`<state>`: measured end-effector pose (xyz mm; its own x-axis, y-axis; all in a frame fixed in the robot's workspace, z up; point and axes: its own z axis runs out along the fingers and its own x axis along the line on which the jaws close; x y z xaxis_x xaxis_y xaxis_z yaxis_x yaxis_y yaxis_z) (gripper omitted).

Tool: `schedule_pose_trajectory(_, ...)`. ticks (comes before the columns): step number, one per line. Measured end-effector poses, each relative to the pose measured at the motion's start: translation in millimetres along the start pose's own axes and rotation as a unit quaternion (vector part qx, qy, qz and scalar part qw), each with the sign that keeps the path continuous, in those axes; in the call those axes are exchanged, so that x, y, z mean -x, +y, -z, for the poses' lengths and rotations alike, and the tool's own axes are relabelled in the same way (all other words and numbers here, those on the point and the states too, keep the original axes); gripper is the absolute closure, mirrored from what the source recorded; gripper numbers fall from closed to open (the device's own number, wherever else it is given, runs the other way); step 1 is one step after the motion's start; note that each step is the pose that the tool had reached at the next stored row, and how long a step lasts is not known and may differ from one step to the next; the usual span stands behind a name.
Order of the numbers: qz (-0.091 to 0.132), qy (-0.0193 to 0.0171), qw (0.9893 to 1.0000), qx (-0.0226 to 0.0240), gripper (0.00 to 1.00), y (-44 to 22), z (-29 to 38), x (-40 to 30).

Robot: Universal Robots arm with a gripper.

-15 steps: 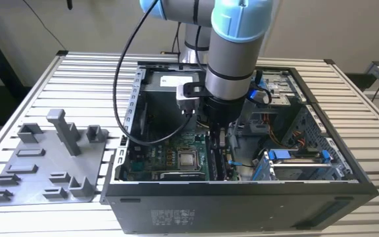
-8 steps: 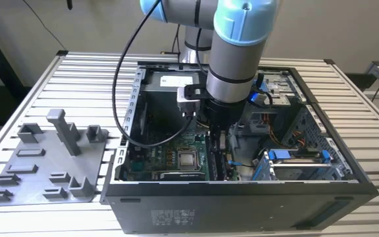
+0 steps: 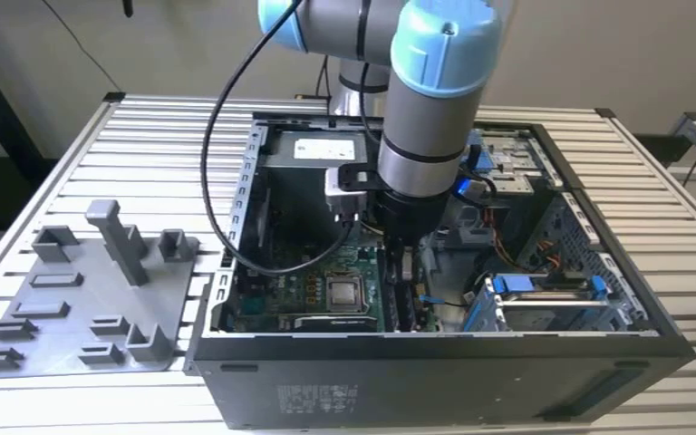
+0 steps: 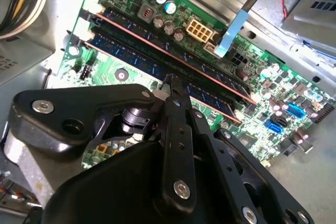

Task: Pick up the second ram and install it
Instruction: 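Press down the second ram until it locks into place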

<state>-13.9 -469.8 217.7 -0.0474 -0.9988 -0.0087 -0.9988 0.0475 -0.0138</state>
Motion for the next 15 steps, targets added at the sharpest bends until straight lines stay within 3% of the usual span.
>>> schedule_pose_trajectory(3,0.0,-0.0009,1.0,-0.0001,0.89,-0.1,2.4,0.4)
schedule_pose_trajectory(4,0.0,-0.0024,1.0,-0.0004,0.89,-0.2,4.7,0.7)
schedule_pose_trajectory(8,0.0,-0.0011,1.0,-0.0001,0.89,-0.2,17.2,0.3)
schedule_pose_trajectory(15,0.0,-0.001,1.0,-0.0001,0.89,-0.4,32.7,0.4)
